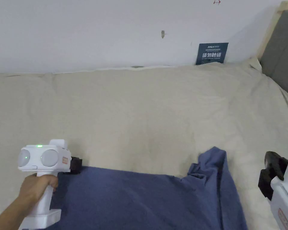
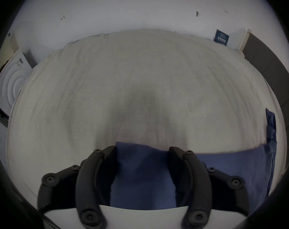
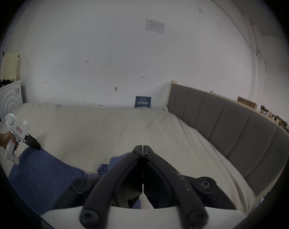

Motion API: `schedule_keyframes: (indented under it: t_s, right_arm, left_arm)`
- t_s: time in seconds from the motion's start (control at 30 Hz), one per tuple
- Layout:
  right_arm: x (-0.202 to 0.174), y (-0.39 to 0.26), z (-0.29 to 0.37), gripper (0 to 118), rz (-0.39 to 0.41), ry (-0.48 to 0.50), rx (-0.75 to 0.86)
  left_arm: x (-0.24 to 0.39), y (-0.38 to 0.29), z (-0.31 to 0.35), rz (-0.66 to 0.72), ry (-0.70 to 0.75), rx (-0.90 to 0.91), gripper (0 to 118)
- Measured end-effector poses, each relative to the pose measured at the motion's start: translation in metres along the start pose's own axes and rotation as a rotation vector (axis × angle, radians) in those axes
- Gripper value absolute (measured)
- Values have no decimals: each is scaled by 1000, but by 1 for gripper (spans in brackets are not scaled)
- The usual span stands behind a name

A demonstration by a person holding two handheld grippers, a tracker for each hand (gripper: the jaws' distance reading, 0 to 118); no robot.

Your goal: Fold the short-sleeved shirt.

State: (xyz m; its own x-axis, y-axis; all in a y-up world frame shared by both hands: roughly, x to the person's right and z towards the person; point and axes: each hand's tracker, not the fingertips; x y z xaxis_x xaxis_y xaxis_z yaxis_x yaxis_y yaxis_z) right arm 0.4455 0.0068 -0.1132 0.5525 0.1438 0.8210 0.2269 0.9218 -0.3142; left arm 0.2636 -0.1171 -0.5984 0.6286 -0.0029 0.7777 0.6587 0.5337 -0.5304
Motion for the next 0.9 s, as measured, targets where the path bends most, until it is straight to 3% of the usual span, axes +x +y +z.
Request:
schedule_keyframes:
  t_s: [0.03,0.1,0.13,0.17,0.2,0.27,0.33,0.37,0.5,0.57,0.6,0.63,0.67,0.73,0.9]
  right_arm:
    - [0,-3,-5,2,-15,13,-31]
    - [2,-9,-20,3,-40,41,-104]
    - [0,-12,-29,3,-45,55,-146]
    - [0,-14,-40,5,-46,75,-208]
    - [0,-16,-51,14,-67,98,-251]
    - [-3,-22,-77,63,-81,132,-366]
    - [-6,-32,-103,101,-79,141,-428]
    - [-8,-36,-115,106,-71,128,-458]
    - [-14,-65,-169,102,-7,97,-607]
    - [-21,-79,-174,73,33,92,-655]
    - [-22,-86,-178,53,52,108,-694]
    - [-22,-92,-178,47,36,138,-715]
    - [-24,-91,-169,42,5,152,-635]
    - [-28,-86,-160,5,21,131,-626]
    - [-25,-59,-129,5,47,112,-507]
  left_arm:
    - [1,-1,5,11,-8,6,62]
    - [5,-3,6,1,-36,40,15]
    - [8,-4,8,-13,-47,39,3]
    - [12,-4,9,-37,-15,40,3]
    - [14,-3,13,-56,-12,48,3]
    - [14,-3,29,-40,-13,95,3]
    - [13,-1,49,-9,-56,140,3]
    - [14,-1,58,-12,-64,150,3]
    - [16,-1,90,-29,-94,183,3]
    - [17,-3,100,-37,-99,198,3]
    - [17,-3,104,-45,-97,208,3]
    - [18,-4,107,-52,-88,216,3]
    - [17,-6,109,-54,-85,218,3]
    - [13,-8,112,-46,-83,220,2]
    - [5,-20,132,-8,-64,233,3]
